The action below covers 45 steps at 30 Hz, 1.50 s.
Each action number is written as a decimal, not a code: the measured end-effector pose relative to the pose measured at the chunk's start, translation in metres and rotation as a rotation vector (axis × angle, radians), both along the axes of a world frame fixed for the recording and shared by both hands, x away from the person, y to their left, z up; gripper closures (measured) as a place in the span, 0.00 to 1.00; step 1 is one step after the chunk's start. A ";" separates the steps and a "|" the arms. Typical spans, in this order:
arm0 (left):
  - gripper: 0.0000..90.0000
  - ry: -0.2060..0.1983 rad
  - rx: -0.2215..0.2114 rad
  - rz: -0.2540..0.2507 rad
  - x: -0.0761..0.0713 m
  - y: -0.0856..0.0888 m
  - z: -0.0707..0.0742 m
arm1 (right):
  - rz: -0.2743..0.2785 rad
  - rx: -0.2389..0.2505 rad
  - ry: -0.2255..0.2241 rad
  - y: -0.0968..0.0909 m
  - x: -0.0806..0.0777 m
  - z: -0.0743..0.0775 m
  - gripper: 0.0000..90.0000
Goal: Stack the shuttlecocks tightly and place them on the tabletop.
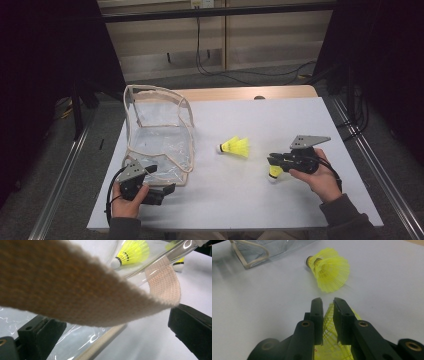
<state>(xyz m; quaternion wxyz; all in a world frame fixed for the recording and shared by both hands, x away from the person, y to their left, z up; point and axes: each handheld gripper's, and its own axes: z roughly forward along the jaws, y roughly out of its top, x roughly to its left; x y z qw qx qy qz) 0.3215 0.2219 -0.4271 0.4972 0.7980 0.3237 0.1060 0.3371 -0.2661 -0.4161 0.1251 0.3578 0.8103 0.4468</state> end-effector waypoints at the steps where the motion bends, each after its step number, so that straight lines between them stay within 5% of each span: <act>1: 0.02 0.001 -0.001 0.000 0.000 0.000 0.000 | 0.003 -0.002 0.002 -0.001 -0.001 0.000 0.86; 17: 0.02 0.002 0.001 0.002 0.000 0.000 0.000 | 0.037 0.005 0.052 -0.002 -0.002 -0.001 0.95; 32: 0.02 0.000 0.000 0.000 0.000 0.000 0.000 | 0.002 0.075 -0.023 0.028 0.018 -0.001 0.96; 45: 0.02 0.001 0.001 0.002 0.000 0.000 0.000 | 0.022 0.061 0.009 0.019 0.011 -0.005 0.90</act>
